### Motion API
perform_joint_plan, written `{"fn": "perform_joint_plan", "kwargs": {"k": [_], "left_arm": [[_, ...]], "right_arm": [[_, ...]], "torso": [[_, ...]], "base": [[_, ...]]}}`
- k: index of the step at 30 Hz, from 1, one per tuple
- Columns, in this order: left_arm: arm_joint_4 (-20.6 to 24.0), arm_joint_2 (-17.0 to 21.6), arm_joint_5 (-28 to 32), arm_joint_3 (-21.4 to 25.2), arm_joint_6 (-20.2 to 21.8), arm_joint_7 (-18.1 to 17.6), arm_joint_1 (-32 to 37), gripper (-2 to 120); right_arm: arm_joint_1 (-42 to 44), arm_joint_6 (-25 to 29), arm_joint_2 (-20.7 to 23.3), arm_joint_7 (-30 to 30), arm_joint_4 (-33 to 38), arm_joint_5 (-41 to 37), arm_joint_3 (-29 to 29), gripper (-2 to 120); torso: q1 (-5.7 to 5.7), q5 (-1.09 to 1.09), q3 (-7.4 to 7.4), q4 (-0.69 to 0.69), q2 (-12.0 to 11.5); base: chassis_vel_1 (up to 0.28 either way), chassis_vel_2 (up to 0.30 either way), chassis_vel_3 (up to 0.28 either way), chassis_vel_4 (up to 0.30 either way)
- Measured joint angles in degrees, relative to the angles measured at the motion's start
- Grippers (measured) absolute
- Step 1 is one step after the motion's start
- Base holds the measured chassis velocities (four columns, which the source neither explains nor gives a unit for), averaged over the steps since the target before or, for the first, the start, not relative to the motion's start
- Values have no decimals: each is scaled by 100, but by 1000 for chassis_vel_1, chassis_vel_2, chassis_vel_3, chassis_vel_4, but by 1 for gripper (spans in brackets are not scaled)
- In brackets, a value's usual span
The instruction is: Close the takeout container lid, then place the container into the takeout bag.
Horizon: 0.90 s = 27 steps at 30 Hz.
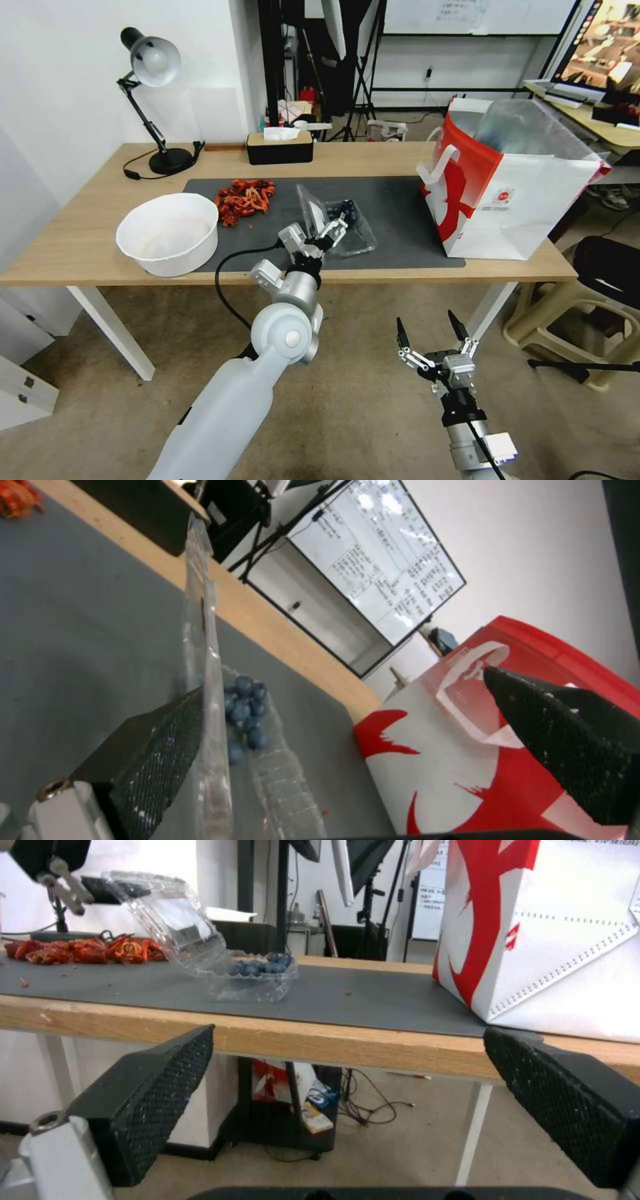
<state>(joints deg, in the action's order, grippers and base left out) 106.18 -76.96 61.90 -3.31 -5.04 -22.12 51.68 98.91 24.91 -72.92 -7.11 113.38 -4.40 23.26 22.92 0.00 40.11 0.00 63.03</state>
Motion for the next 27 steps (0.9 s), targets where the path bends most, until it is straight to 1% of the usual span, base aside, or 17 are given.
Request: {"fn": "perform_joint_plan", "kwargs": {"k": [7, 15, 23, 27], "left_arm": [[-32, 53, 74, -123, 42, 26, -126, 100], [-218, 107, 131, -362, 88, 98, -411, 100], [-472, -6, 277, -614, 114, 99, -819, 100], [-646, -128, 505, -710, 149, 99, -982, 100]], "right_arm": [[3, 0, -1, -27, -3, 7, 18, 100], [0, 0, 16, -53, 3, 6, 46, 100], [-2, 0, -8, -70, 3, 16, 53, 100], [-27, 0, -21, -133, 3, 49, 56, 100]], "torso": [[0, 0, 0, 0, 0], [0, 0, 0, 0, 0], [0, 1, 0, 0, 0], [0, 1, 0, 0, 0]], "base": [[0, 0, 0, 0], [0, 0, 0, 0], [0, 0, 0, 0], [0, 0, 0, 0]]}}
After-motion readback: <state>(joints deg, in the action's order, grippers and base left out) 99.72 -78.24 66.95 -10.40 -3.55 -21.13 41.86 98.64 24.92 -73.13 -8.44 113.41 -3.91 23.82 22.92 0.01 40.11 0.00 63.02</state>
